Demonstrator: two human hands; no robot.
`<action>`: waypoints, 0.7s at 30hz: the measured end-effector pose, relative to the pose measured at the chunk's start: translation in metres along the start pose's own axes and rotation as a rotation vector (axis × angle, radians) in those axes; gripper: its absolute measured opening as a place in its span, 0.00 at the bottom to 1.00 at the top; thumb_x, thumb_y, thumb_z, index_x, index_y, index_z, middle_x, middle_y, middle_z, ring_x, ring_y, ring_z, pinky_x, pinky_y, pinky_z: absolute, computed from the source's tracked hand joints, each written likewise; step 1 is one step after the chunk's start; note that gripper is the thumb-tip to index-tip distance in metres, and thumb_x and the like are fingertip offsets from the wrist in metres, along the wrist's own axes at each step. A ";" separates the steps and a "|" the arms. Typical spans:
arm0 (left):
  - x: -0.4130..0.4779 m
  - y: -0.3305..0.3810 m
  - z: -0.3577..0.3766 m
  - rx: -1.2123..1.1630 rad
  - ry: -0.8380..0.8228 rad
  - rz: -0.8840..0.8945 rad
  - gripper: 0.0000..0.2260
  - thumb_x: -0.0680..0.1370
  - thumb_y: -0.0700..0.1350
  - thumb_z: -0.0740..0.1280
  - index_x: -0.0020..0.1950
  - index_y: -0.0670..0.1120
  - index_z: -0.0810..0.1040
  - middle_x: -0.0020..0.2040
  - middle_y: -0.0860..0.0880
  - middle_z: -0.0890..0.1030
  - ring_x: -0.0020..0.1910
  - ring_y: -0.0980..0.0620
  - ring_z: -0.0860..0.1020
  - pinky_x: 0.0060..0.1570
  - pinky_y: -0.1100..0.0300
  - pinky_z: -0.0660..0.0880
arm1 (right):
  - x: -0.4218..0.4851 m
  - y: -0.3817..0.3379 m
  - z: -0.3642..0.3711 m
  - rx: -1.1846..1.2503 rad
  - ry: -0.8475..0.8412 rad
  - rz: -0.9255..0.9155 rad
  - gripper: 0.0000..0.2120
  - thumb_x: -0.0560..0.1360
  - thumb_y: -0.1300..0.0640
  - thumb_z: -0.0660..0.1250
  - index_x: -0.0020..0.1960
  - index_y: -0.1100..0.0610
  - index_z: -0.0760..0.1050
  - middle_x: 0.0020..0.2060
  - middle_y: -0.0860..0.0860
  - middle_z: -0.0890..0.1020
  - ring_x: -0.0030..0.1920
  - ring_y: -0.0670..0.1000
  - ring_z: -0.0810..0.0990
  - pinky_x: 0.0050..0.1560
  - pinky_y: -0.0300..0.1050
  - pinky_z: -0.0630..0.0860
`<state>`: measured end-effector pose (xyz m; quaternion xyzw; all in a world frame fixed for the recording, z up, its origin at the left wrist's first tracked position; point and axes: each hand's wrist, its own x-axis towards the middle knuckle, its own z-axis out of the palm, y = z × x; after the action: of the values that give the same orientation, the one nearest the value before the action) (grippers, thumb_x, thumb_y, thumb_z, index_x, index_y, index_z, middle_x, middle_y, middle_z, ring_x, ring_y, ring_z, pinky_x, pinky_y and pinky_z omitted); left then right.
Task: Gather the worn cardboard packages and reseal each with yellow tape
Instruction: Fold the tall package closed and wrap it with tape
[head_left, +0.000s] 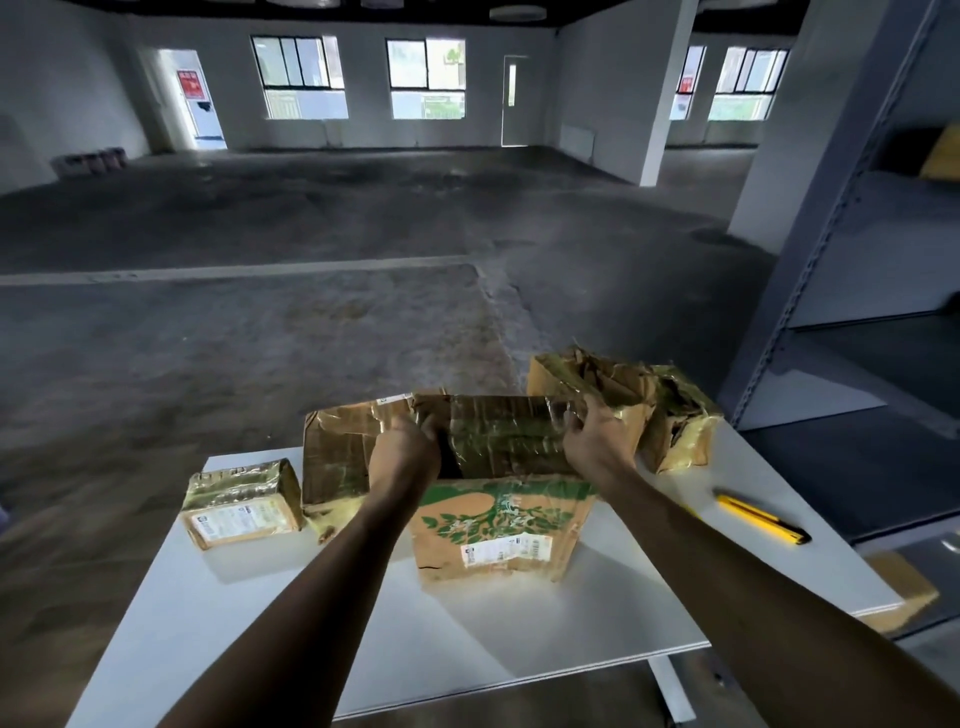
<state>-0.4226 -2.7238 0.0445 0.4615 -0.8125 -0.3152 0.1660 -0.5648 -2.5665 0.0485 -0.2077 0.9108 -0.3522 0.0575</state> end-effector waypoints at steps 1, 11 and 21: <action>0.001 0.000 -0.003 0.009 0.025 0.011 0.23 0.83 0.56 0.59 0.58 0.34 0.75 0.56 0.33 0.80 0.55 0.35 0.78 0.44 0.53 0.69 | 0.002 0.000 -0.002 0.028 0.010 0.003 0.17 0.83 0.54 0.58 0.69 0.60 0.70 0.58 0.60 0.80 0.57 0.60 0.79 0.50 0.48 0.75; -0.001 0.009 -0.016 -0.024 0.102 0.155 0.14 0.80 0.54 0.65 0.51 0.44 0.81 0.48 0.43 0.84 0.48 0.41 0.81 0.42 0.56 0.73 | 0.010 0.032 0.018 0.205 -0.163 0.149 0.20 0.80 0.51 0.63 0.70 0.57 0.72 0.61 0.60 0.79 0.57 0.59 0.78 0.57 0.51 0.76; -0.018 -0.018 0.033 -0.095 -0.356 -0.258 0.59 0.64 0.78 0.65 0.80 0.46 0.42 0.80 0.38 0.44 0.78 0.35 0.49 0.76 0.40 0.54 | -0.004 -0.015 -0.018 0.141 -0.290 0.065 0.39 0.75 0.33 0.64 0.79 0.50 0.57 0.76 0.55 0.64 0.74 0.60 0.65 0.72 0.54 0.63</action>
<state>-0.4208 -2.7034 0.0082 0.4905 -0.7474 -0.4481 -0.0003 -0.5608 -2.5640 0.0716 -0.2222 0.8721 -0.3796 0.2143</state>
